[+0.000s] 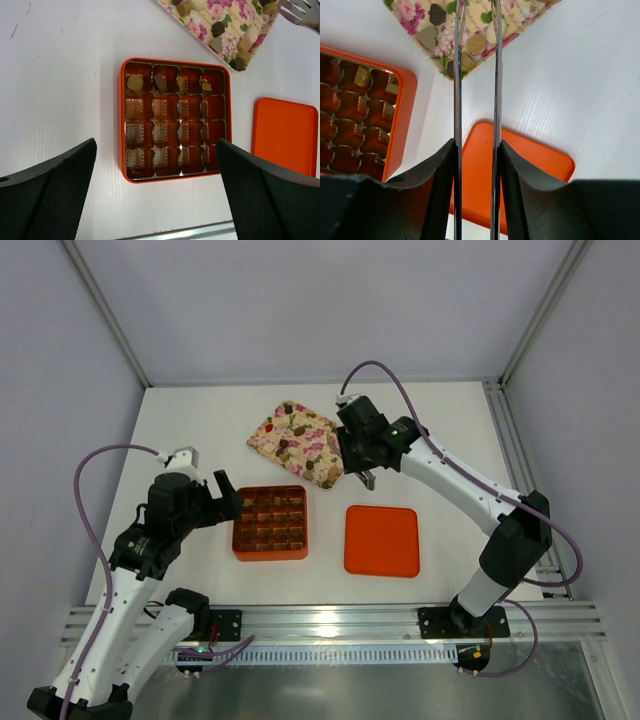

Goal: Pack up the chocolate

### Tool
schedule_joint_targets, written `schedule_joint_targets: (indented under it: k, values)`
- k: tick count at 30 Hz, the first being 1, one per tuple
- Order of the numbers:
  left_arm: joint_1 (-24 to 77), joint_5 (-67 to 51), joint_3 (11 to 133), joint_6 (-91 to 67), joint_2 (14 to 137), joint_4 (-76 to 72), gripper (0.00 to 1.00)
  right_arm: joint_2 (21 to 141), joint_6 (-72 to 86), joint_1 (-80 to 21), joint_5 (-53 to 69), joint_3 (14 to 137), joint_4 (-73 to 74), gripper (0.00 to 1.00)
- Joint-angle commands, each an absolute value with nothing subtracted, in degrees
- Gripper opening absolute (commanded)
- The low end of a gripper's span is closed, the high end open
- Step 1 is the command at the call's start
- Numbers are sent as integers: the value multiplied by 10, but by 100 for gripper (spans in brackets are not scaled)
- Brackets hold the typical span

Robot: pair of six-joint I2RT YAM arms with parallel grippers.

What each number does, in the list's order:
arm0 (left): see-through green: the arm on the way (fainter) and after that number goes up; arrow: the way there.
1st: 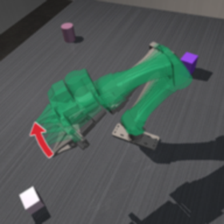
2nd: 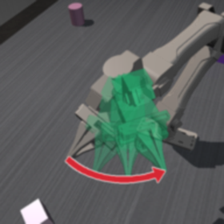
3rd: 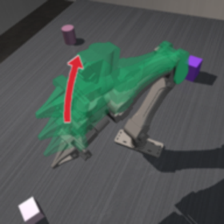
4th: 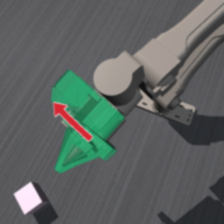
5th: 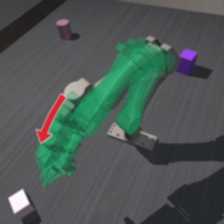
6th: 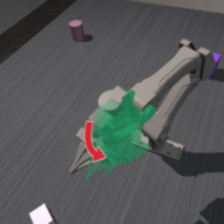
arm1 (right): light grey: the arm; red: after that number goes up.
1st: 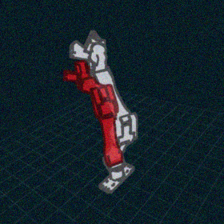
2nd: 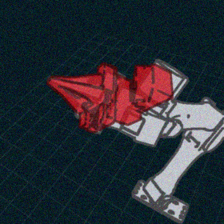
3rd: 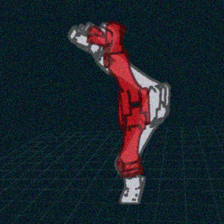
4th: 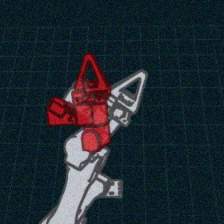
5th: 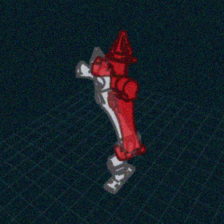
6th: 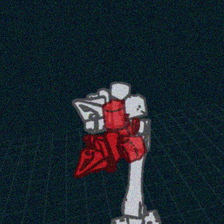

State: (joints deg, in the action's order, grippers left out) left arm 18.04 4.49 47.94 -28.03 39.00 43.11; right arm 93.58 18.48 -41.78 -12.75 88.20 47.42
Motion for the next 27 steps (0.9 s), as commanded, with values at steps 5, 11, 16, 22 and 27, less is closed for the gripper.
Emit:
schedule_joint_targets:
  k: [5,11,16,22,27]
  values:
    - [184,49,483,-279,389,417,100,997,151,-364,-127,935,453,41]
    - [184,50,483,-279,389,418,100,1047,139,-345,-141,963,457,41]
    - [184,50,483,-280,392,418,100,1063,136,-340,-152,971,458,41]
    - [184,50,483,-280,393,418,100,1076,134,-339,-166,967,459,41]
    - [184,50,484,-279,394,420,100,1078,133,-332,-168,957,455,41]
